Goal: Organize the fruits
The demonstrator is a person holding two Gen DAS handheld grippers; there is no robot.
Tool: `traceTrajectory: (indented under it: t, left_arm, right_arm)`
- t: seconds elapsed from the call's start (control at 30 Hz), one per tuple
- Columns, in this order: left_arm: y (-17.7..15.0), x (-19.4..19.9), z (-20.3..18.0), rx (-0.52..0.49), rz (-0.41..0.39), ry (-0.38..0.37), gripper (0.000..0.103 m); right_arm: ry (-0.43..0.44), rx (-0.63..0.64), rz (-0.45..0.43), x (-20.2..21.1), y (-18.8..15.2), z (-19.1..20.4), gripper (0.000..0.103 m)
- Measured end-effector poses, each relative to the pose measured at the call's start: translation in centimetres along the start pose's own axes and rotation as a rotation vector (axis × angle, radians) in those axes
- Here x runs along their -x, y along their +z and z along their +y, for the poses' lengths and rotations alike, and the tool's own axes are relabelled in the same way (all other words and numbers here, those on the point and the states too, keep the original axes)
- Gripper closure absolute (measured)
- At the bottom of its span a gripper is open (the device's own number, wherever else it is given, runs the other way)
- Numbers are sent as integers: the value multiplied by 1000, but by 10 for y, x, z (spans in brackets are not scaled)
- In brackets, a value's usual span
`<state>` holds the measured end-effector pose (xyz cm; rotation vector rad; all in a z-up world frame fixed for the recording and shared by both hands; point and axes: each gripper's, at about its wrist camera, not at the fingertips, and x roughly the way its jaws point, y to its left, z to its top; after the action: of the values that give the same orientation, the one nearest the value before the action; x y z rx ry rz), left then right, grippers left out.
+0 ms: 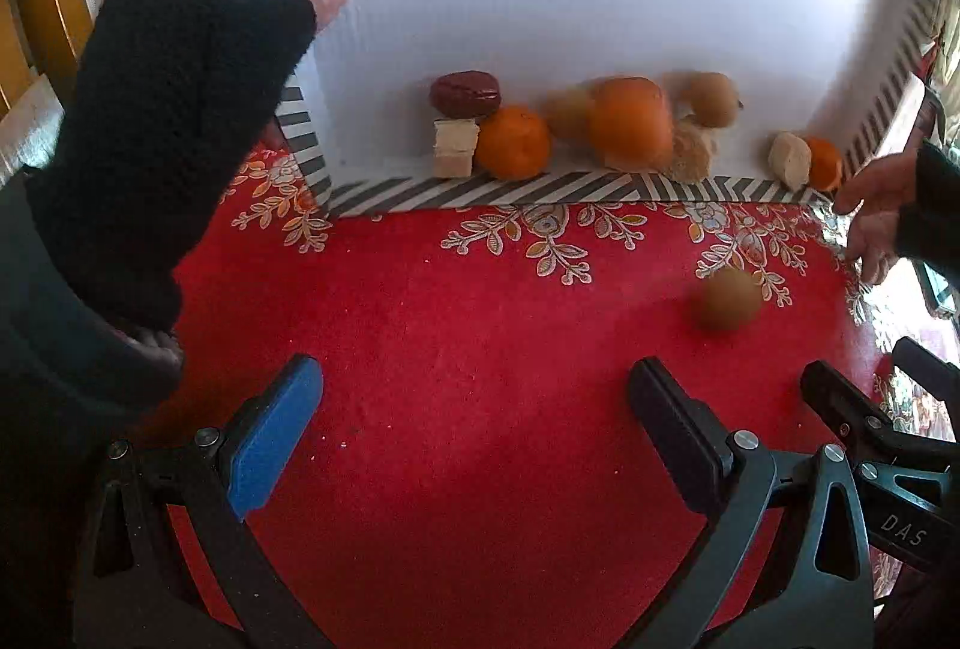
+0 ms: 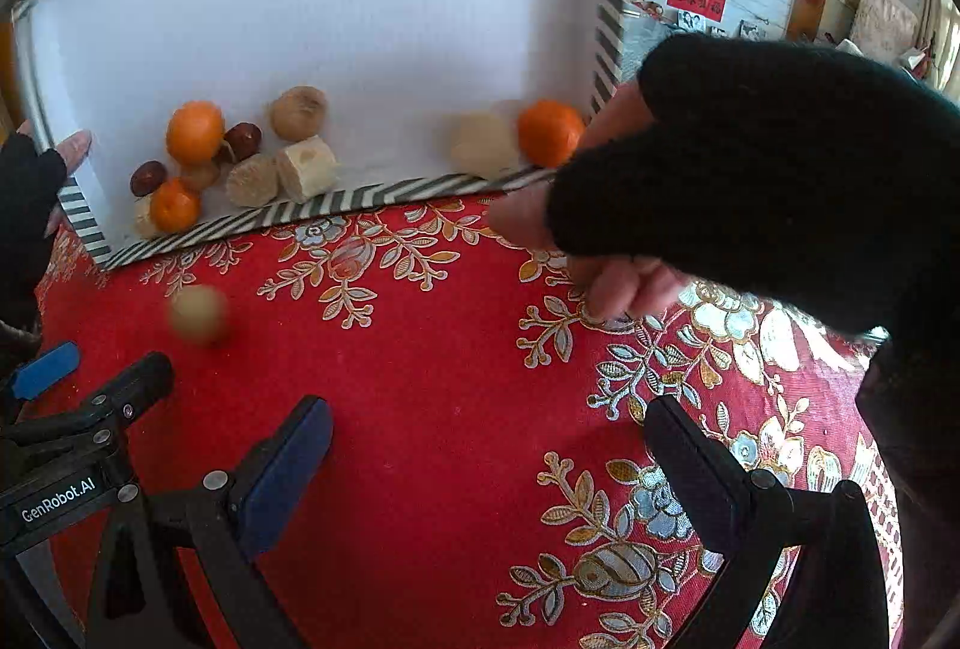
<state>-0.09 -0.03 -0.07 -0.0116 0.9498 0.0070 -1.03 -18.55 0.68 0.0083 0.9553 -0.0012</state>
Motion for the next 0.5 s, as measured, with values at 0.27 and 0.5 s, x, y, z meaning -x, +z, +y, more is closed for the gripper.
traceTrajectory:
  t: [0.27,0.5]
  left_arm:
    - [-1,-1,1,0,0,-1,0]
    - [-3,-2,0,0,0,-1,0]
  right_arm:
    - [0,0,0,0,0,0,0]
    - [0,0,0,0,0,0,0]
